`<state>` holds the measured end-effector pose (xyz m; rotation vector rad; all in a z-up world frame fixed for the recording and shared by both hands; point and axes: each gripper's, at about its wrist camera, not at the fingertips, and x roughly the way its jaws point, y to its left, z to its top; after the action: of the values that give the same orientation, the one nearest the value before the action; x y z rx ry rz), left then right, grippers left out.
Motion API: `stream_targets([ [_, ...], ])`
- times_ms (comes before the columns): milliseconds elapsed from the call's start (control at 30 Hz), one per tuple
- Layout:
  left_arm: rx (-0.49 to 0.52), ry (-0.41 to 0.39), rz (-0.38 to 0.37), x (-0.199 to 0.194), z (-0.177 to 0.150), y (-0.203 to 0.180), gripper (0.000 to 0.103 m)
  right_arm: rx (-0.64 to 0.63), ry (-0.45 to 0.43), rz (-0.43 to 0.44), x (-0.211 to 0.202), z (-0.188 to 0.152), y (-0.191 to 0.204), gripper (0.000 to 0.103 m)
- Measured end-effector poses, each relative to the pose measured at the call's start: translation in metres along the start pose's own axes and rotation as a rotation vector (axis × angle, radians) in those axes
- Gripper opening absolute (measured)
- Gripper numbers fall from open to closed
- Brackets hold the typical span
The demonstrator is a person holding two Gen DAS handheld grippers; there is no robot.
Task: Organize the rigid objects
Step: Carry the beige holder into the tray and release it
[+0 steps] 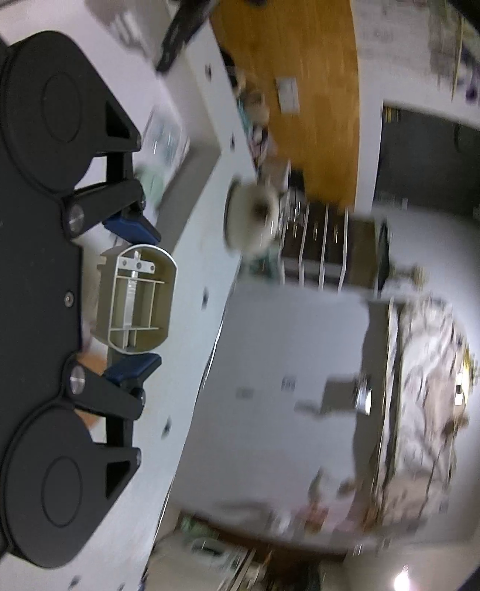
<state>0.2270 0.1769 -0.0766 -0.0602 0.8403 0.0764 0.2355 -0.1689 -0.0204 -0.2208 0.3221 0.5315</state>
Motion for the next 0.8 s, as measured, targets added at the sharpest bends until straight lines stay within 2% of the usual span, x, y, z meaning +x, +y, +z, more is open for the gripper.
stream_targets([
  [133,-0.002,0.0,-0.001,0.0,0.0,0.0,0.006,-0.062,0.028,0.124,0.015,0.004,0.031,0.065],
  [333,-0.003,-0.001,-0.002,0.0,0.0,0.0,0.006,-0.164,0.11,0.249,0.04,0.0,0.062,0.065],
  [600,-0.003,-0.001,-0.002,0.0,0.0,-0.001,0.006,-0.283,0.185,0.33,0.056,-0.011,0.078,0.065],
  [800,-0.004,-0.001,-0.003,0.0,0.0,-0.001,0.006,-0.277,0.235,0.277,0.076,-0.015,0.074,0.065],
])
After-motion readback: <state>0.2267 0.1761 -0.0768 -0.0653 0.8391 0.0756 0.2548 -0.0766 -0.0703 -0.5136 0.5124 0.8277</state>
